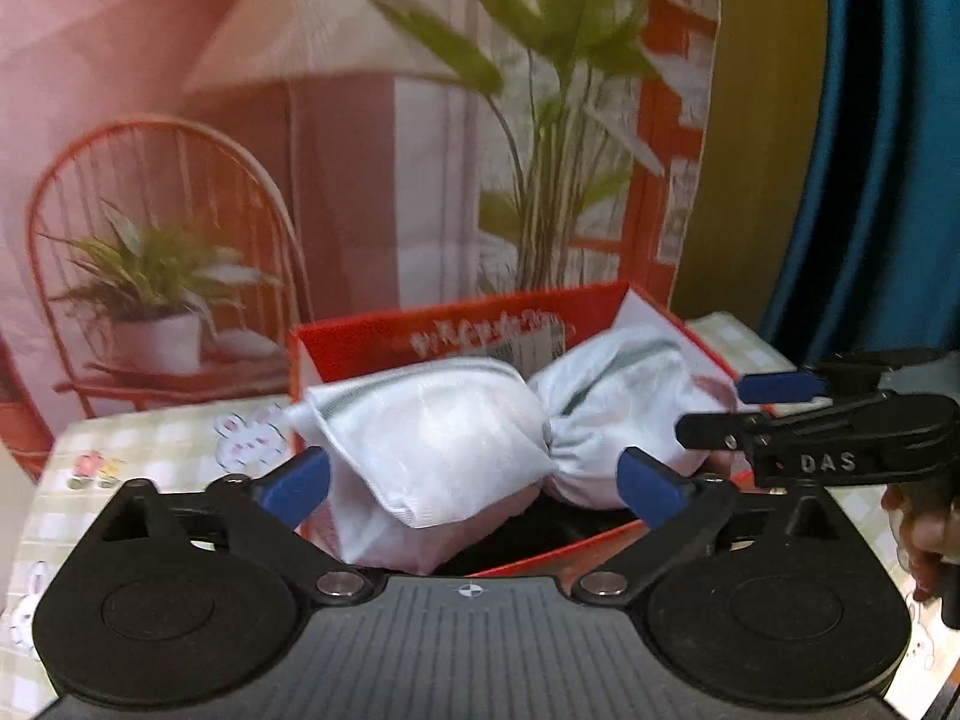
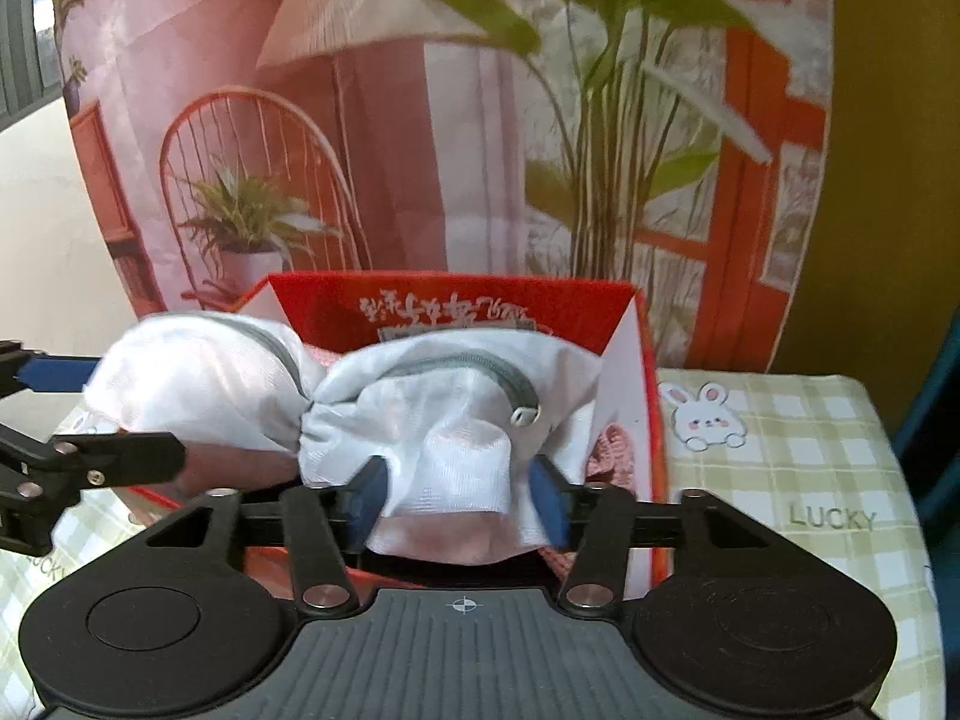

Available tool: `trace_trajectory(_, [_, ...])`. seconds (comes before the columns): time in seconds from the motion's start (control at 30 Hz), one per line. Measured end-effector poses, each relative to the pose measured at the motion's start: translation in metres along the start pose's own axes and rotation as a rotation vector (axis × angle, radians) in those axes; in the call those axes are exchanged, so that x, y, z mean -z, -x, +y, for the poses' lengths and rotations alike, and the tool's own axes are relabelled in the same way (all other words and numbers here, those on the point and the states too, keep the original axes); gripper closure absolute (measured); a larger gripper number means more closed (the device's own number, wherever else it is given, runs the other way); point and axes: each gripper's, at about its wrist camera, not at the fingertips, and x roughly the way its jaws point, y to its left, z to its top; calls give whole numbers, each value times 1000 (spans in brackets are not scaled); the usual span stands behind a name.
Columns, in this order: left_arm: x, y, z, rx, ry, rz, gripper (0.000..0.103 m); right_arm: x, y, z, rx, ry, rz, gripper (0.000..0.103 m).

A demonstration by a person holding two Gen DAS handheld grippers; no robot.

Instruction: Organize soft objects

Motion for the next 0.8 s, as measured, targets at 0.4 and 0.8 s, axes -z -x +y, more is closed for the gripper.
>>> trace_trajectory(0.4, [-7, 80, -3, -136, 115, -89, 0, 3, 88, 13, -19, -32, -170, 0])
trace_trajectory(0.8, [-3, 158, -30, -157, 37, -158, 0, 12, 182, 30, 27, -57, -297, 0])
